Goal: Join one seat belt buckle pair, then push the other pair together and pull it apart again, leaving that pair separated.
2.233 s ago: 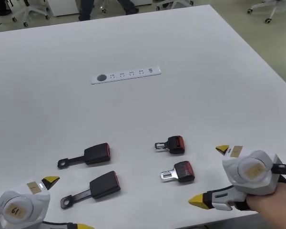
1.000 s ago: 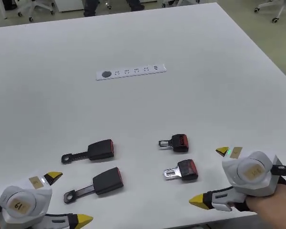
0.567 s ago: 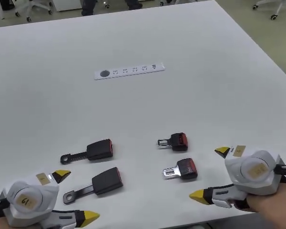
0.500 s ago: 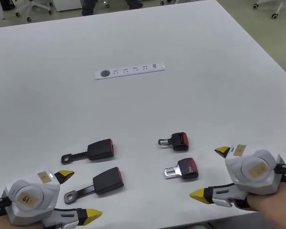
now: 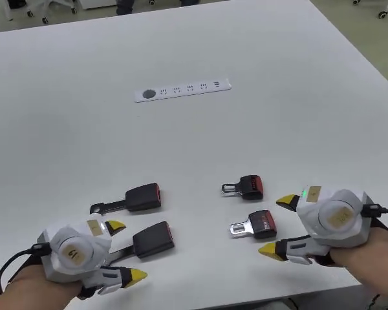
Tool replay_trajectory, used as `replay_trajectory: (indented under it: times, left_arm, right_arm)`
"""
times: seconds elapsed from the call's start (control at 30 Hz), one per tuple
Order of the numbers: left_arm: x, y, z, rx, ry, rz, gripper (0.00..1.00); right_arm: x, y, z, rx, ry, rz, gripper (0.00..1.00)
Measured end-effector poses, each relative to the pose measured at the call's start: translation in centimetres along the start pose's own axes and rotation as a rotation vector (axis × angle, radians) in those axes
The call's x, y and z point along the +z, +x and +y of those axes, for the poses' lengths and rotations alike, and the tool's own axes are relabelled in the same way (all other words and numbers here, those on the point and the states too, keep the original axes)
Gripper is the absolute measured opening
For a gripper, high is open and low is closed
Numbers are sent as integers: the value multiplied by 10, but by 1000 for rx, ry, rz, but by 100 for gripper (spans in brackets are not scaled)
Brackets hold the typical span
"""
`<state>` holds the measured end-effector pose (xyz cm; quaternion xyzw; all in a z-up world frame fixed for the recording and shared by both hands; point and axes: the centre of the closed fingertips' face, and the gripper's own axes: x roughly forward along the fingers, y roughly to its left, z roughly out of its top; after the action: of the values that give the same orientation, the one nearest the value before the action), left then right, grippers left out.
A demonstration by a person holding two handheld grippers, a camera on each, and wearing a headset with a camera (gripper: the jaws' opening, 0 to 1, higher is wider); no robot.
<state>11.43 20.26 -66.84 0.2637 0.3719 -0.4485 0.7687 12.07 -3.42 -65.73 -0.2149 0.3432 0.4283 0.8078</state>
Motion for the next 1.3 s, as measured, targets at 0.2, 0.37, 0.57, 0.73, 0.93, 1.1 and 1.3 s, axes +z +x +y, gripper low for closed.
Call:
replay_trajectory:
  times: [0.2,0.37,0.57,0.73,0.93,1.1,1.3]
  left_arm:
    - [3,13,4,-37,47,35,53]
    - [7,19,11,-58,55,44,49]
    - [6,29,14,-105,91,72,44]
    - [9,33,5,-143,142,81,40]
    - [11,33,-2,-178,175,95,35]
    - [10,34,-4,-197,172,112,34]
    - [11,35,-6,-207,210,124,34]
  right_arm:
    - [-6,14,1,54,-106,56,55]
    - [-12,25,1,89,-163,81,48]
    - [-18,30,-4,117,-171,102,43]
    - [-20,32,-4,151,-168,94,41]
    - [-18,33,-1,181,-186,99,37]
    - [-16,34,-1,198,-233,116,37]
    - [-17,35,1,213,-221,124,36]
